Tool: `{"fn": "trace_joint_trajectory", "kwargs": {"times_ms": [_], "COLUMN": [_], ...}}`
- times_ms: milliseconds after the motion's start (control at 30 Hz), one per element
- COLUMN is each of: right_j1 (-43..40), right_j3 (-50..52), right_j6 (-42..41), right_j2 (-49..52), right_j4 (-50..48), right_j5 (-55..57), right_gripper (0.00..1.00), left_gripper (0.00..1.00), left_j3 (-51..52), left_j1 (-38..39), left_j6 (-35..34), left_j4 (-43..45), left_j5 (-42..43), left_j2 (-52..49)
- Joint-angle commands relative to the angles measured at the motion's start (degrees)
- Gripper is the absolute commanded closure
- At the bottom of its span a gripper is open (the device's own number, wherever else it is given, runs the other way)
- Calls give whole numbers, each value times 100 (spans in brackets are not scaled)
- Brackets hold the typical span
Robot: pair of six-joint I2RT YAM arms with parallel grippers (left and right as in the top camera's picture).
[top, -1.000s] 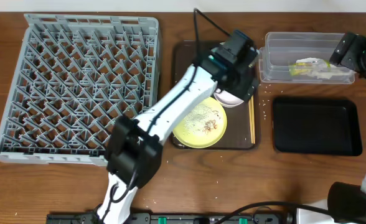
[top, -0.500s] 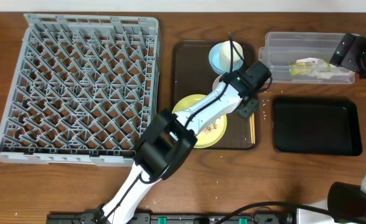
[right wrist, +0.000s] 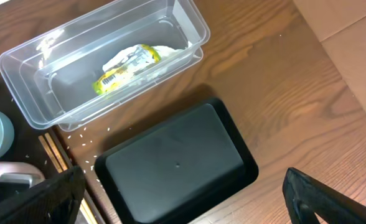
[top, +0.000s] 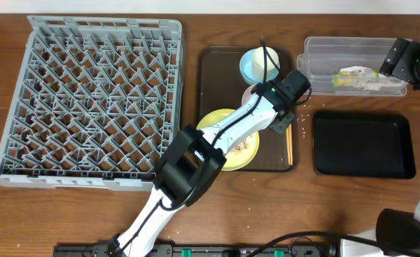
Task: Sort waste into correct bins and load items into the dishwasher
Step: 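Reach the left gripper across to the pink bowl on the tray, then lower the left gripper onto the pink bowl rim and close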
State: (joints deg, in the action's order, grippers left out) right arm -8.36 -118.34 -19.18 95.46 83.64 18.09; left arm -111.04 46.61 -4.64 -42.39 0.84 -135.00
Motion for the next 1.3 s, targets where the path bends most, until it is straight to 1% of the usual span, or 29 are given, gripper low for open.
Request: {"fn": "trace_joint_trajectory", "kwargs": {"times_ms": [0, 200, 433, 567, 667, 733, 800, 900, 967, 1033, 1100, 1167, 1200, 1267], "right_j1": [-35, -35, -35, -35, -35, -35, -35, -35, -35, -35, -35, -35, -35, -35], "right_j3": [-9, -9, -9, -9, -9, -9, -9, -9, -9, -9, -9, -9, -9, -9], "right_j6": [61, 61, 61, 61, 61, 61, 61, 59, 59, 61, 61, 59, 59, 59], "right_j2": [24, 24, 24, 24, 24, 24, 24, 24, 24, 24, 24, 24, 24, 24], "right_j4": [-7, -7, 2, 2, 2, 2, 0, 0, 0, 0, 0, -2, -2, -2], "right_j5": [142, 142, 140, 140, 140, 140, 140, 140, 140, 140, 140, 140, 140, 138], "right_gripper": [1, 1, 1, 1, 1, 1, 1, 1, 1, 1, 1, 1, 1, 1], "left_gripper": [92, 92, 93, 92, 92, 92, 92, 91, 84, 73, 63, 45, 41, 39], "left_j3": [-57, -61, -61, -61, -61, -61, -61, -55, -39, -33, -26, -22, -17, -17], "left_j1": [-17, -17, -76, -278, -566, -800, -1075, -1283, -1305, -1231, -1078, -901, -811, -634], "left_j6": [-55, -55, -55, -55, -59, -57, -52, -52, -52, -48, -46, -24, -26, -26], "left_j4": [-59, -48, -35, -39, -87, -116, -122, -168, -227, -254, -251, -251, -251, -251], "left_j5": [37, 170, 170, 170, 197, 455, 938, 1405, 1569, 1565, 1565, 1541, 1443, 1056], "left_j2": [98, 472, 1246, 1742, 2085, 2240, 2306, 2277, 2225, 2149, 2013, 1882, 1801, 1628]}}
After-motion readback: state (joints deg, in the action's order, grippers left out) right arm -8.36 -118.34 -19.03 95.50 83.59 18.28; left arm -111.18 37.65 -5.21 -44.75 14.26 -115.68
